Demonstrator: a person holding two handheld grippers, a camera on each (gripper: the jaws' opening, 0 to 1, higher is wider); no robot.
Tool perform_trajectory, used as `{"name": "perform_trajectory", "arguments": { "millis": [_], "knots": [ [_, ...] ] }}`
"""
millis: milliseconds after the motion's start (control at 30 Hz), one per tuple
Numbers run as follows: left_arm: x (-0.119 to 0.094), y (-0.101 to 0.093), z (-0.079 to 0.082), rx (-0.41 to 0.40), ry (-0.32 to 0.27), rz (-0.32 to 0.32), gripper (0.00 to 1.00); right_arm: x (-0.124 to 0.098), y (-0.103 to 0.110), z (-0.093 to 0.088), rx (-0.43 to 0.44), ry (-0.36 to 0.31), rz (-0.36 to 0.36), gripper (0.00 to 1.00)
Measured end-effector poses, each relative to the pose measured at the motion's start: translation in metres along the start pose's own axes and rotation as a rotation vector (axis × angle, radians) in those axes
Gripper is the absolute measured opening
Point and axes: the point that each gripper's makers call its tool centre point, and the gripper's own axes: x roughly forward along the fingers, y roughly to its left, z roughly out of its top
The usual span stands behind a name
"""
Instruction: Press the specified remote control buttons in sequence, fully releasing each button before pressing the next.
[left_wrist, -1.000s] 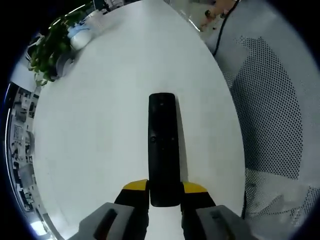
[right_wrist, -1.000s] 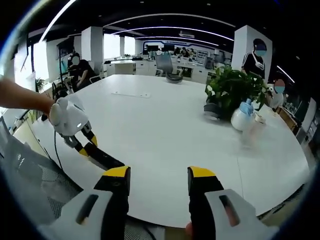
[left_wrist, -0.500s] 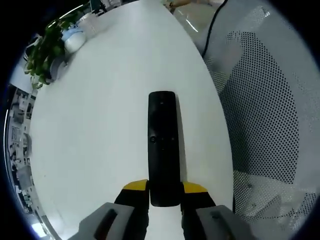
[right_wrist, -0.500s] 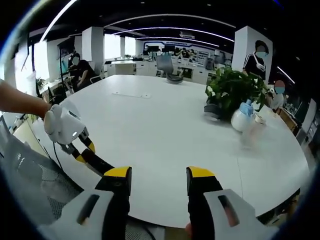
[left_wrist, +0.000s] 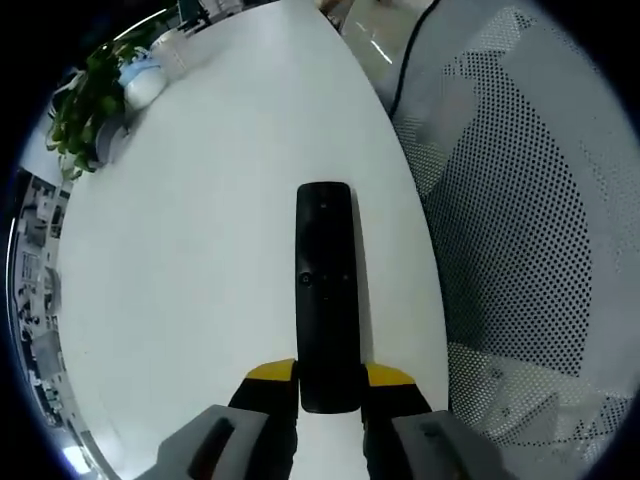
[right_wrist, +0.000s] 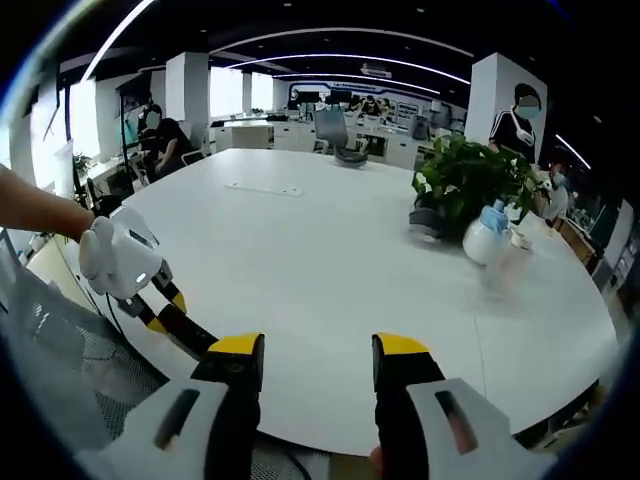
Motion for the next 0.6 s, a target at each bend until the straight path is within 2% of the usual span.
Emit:
{"name": "perform_trajectory", "arguments": {
  "millis": [433, 600],
  "knots": [
    [0.007, -0.013, -0.002, -0.005, -0.003, 0.001, 0.22, 0.001, 0.003, -0.002, -0.015, 0.014, 0.007, 0.44],
    [0.006, -0.011, 0.000, -0.010, -0.009, 0.010, 0.23, 0.001, 0.003, -0.003, -0.018, 0.018, 0.007, 0.43]
  ]
}}
